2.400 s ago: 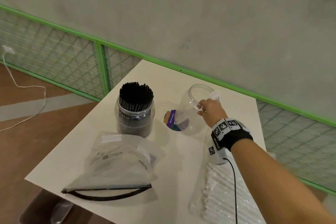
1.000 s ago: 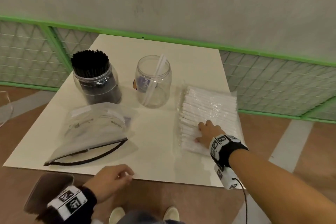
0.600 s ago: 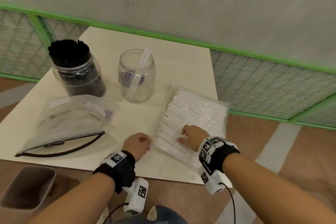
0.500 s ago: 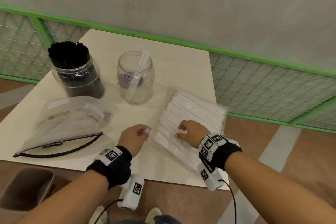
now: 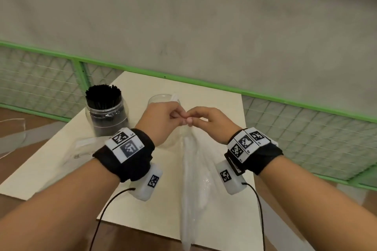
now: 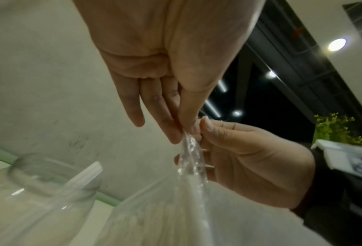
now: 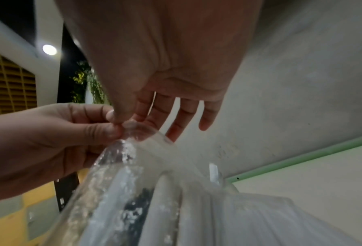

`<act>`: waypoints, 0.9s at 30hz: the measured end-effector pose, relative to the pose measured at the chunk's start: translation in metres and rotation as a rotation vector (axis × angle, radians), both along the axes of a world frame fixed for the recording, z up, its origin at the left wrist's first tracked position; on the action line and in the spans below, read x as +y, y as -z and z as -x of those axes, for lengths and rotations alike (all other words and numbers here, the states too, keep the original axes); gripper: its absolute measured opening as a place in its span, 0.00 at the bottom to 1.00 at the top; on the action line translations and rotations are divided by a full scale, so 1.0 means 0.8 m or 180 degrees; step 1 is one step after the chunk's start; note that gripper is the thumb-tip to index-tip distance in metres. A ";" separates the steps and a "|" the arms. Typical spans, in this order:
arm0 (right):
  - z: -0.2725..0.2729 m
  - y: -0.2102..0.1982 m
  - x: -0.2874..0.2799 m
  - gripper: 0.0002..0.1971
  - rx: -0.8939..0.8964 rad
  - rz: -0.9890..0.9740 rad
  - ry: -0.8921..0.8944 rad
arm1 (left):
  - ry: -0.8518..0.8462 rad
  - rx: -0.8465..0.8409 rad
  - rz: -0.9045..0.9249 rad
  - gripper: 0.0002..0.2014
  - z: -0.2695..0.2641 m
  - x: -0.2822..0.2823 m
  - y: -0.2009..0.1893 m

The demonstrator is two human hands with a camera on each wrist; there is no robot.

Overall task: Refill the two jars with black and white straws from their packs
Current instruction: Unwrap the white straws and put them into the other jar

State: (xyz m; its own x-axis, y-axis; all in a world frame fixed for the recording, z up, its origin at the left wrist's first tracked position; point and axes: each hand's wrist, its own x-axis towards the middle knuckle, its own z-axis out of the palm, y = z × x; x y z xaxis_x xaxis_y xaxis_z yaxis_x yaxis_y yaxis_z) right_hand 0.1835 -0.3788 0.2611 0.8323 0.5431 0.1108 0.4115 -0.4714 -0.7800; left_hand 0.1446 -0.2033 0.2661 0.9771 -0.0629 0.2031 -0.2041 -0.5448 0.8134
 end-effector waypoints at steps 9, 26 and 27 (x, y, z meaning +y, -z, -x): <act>-0.012 -0.050 -0.022 0.09 -0.0298 -0.0659 0.0171 | 0.0189 -0.0456 -0.0031 0.13 -0.019 -0.029 -0.062; -0.029 -0.090 -0.091 0.09 -0.1545 -0.0089 0.0978 | 0.0509 -0.1490 -0.0564 0.15 -0.057 -0.048 -0.170; -0.030 -0.079 -0.103 0.08 -0.1519 -0.0002 0.1038 | 0.0465 -0.1509 -0.0508 0.16 -0.059 -0.044 -0.172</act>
State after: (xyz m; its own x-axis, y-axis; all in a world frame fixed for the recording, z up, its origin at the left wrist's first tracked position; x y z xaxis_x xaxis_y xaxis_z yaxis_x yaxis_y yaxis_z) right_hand 0.2077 -0.4613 0.3246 0.8144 0.2668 0.5153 0.5514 -0.6325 -0.5440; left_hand 0.1919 -0.2383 0.4036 0.7590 -0.2581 0.5978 -0.6130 -0.5927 0.5224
